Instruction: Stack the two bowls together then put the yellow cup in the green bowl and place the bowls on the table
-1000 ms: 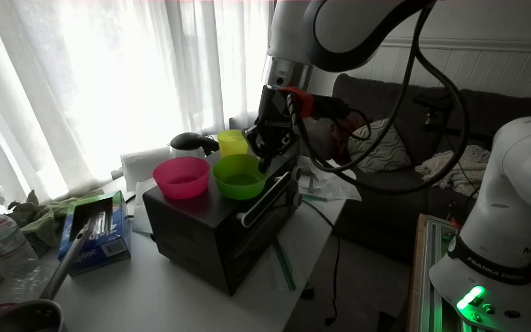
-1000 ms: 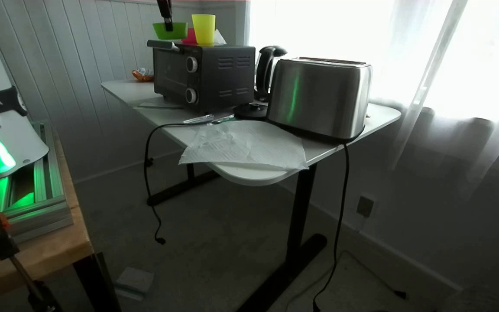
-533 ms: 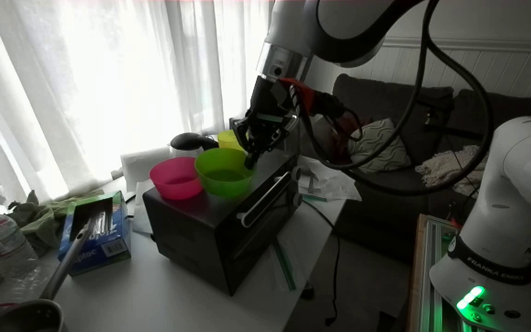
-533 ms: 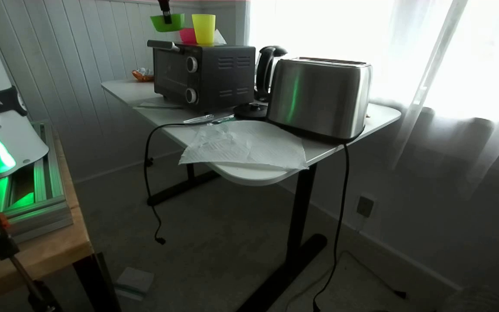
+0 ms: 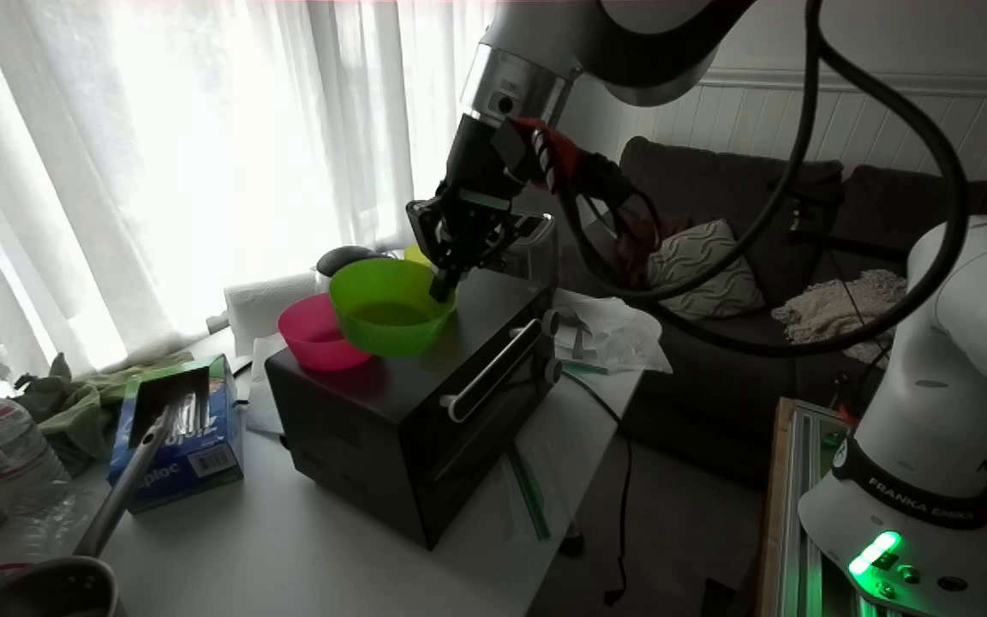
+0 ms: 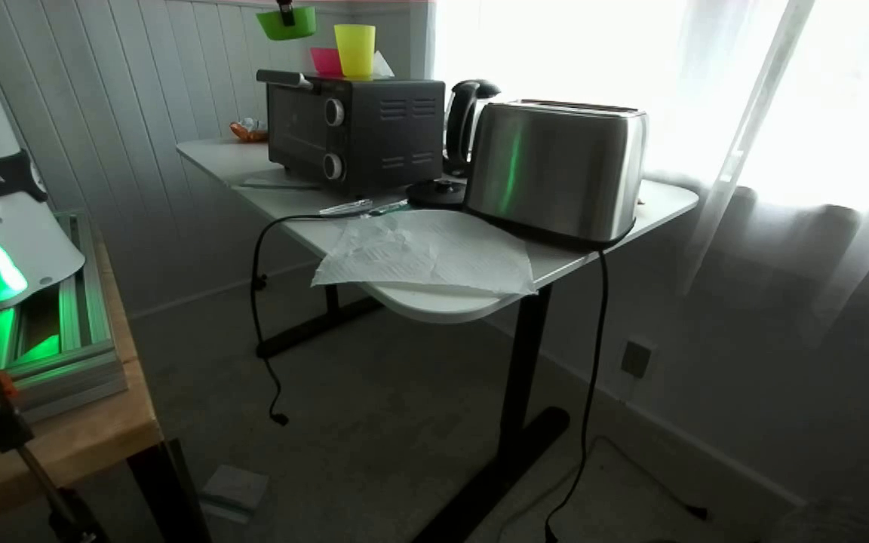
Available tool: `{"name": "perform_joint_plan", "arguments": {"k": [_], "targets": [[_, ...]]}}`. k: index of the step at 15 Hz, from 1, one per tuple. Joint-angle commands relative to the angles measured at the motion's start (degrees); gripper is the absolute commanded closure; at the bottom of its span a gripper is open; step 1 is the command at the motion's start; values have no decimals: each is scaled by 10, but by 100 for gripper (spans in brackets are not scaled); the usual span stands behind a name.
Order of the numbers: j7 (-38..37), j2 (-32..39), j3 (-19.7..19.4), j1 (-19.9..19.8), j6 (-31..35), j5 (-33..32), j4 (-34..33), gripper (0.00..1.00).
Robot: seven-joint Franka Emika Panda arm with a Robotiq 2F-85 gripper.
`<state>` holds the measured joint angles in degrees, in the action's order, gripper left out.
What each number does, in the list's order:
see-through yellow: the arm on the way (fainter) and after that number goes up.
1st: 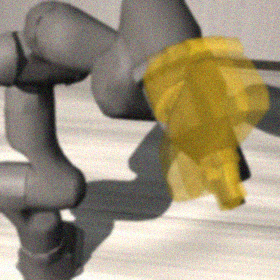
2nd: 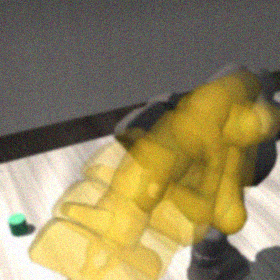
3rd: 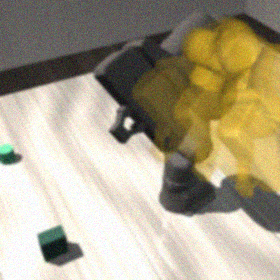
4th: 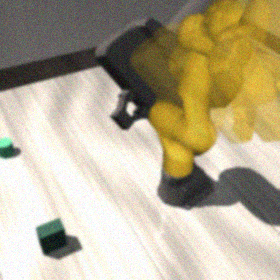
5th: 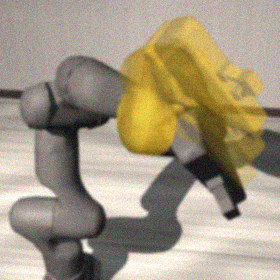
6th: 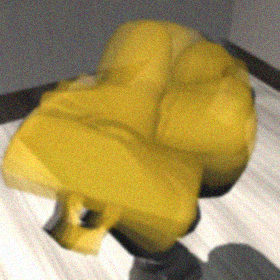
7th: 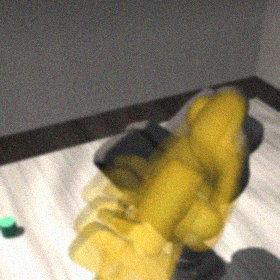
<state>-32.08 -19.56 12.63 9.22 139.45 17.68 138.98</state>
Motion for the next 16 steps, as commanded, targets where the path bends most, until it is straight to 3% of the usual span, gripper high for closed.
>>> {"name": "perform_joint_plan", "arguments": {"k": [1,11,16], "targets": [[-59,20,26,-13,6,-20,-23,96],[-224,89,43,-38,32,-133,-95,96],[-215,131,32,-27,74,-150,-108,97]]}}
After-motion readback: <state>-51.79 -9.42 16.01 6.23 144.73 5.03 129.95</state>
